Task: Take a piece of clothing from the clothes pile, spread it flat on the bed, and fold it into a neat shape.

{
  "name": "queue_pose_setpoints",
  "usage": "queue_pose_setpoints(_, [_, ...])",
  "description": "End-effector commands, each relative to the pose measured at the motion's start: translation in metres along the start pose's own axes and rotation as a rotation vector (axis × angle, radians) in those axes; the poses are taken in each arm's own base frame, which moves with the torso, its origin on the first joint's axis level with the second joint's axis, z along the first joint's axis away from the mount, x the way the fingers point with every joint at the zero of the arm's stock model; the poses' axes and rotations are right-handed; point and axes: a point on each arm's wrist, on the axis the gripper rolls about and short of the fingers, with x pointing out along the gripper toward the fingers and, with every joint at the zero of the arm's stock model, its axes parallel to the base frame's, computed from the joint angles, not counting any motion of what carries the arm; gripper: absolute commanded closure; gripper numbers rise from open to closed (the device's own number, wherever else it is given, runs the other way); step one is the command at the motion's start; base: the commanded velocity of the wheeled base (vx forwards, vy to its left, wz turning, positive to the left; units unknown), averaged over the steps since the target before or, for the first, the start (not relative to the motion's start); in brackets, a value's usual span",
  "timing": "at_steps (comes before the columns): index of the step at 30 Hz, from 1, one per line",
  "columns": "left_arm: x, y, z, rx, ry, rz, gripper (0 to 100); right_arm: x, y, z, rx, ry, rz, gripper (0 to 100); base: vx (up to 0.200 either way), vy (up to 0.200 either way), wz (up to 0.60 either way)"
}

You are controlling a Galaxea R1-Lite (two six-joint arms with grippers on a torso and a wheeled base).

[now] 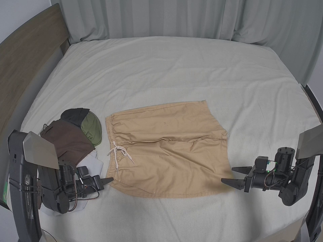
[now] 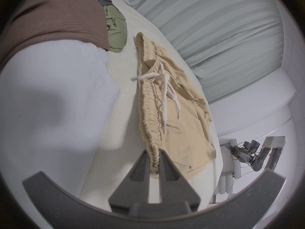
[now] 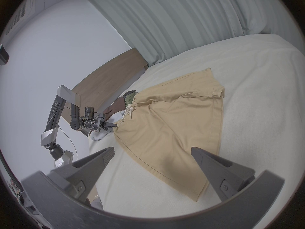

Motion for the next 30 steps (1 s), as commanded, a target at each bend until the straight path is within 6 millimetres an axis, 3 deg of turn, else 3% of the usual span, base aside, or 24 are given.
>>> queue_pose_setpoints(1, [0.000,0.000,0.000,0.002,0.000,-0.001,100,-0.003,-0.002,-0.007,0.026,0.022,-0.012,0,0.000,0.000,0.00])
queue_pose_setpoints(8, [0.000,0.001,-0.001,0.001,0.002,0.002,100,-0.005,-0.019,-0.026,0.099,0.065,-0.082,0,0.000,0.000,0.00])
queue_pose_setpoints(18, [0.001,0.001,0.000,0.004,0.000,0.001,100,-0.006,-0.024,-0.043,0.155,0.117,-0.138,0,0.000,0.000,0.00])
queue_pose_setpoints(30, [0.000,0.001,-0.001,0.004,0.001,0.002,100,0.005,-0.033,-0.051,0.180,0.130,-0.151,0,0.000,0.000,0.00])
